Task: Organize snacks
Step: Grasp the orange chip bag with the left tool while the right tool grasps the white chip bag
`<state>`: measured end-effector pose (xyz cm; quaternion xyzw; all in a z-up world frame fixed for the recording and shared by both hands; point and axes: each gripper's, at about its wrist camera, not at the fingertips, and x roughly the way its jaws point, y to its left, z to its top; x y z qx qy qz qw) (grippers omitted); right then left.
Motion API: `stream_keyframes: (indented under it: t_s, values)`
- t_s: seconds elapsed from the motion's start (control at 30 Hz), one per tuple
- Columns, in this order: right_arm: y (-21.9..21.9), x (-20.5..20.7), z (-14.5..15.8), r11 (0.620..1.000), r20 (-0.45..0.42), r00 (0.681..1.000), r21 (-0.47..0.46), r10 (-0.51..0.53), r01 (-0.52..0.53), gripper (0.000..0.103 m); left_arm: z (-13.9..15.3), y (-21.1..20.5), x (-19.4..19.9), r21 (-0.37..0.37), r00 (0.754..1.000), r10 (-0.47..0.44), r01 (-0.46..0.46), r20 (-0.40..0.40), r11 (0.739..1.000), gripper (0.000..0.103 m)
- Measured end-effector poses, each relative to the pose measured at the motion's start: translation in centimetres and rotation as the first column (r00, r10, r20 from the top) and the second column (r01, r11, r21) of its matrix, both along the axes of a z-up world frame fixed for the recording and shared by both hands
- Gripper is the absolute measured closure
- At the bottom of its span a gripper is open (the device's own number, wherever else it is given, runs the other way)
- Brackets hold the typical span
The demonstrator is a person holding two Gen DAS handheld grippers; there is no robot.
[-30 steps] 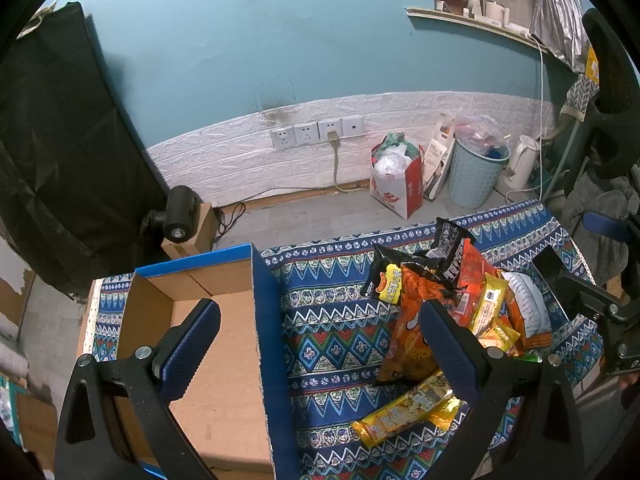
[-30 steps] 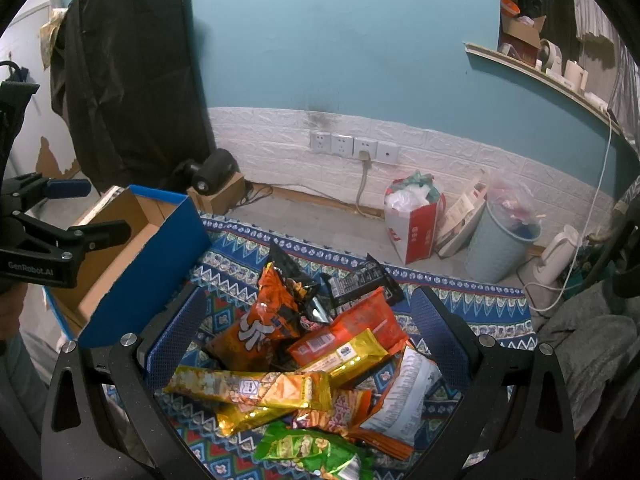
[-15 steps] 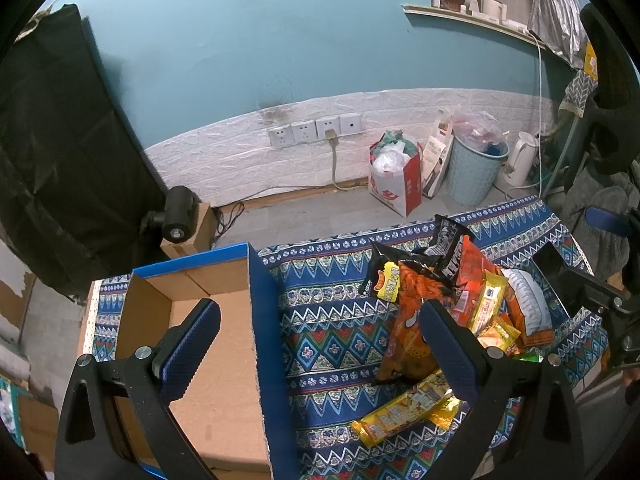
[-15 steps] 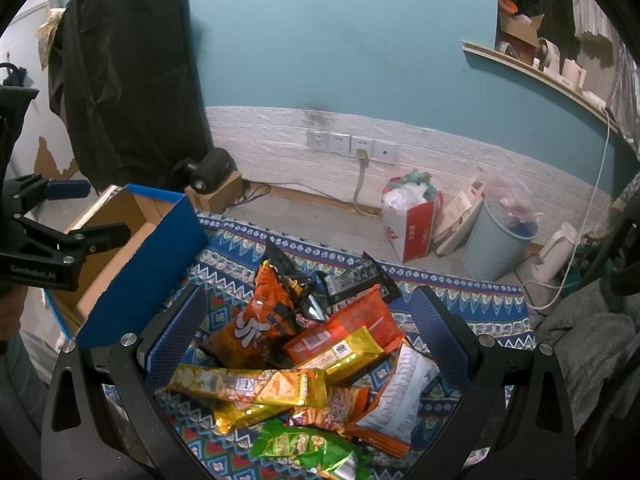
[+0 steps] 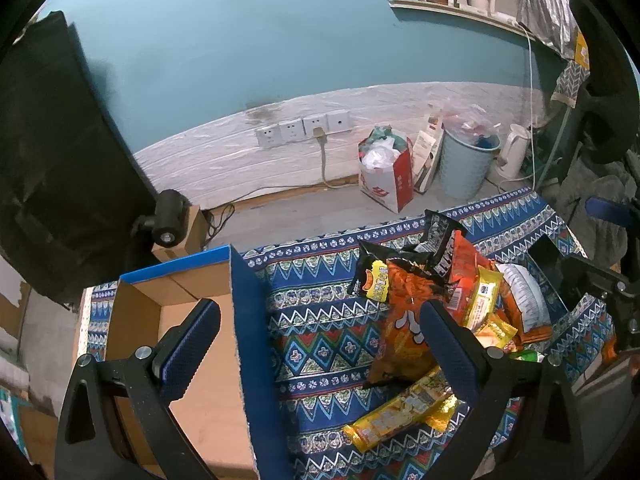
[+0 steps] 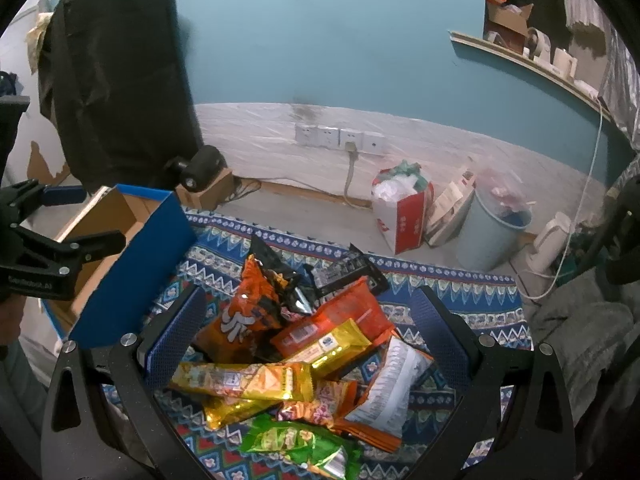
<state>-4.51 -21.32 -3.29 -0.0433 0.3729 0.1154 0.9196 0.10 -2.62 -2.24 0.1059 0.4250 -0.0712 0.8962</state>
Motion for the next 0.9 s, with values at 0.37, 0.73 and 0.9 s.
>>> stream_keyframes:
  t_s: [0.37,0.73,0.9]
  values:
    - [-2.7,1.1,-2.3,0.997,-0.069,0.995,-0.036,-0.071,0.069,0.003,-3.7,-1.1,2.5,-0.041,0.992,-0.034,0.029,-0.119,0.999,0.002]
    - [-7.3,3.7,-8.5,0.977,-0.243,0.946,-0.074,-0.213,0.201,0.003,-8.7,-4.1,4.6,-0.060,0.963,-0.101,0.089,-0.251,0.994,0.002]
    - [-8.6,4.7,-11.5,0.965,-0.323,0.910,-0.103,-0.261,0.240,0.003,-10.9,-5.9,4.9,-0.026,0.945,-0.126,0.124,-0.302,0.992,0.002]
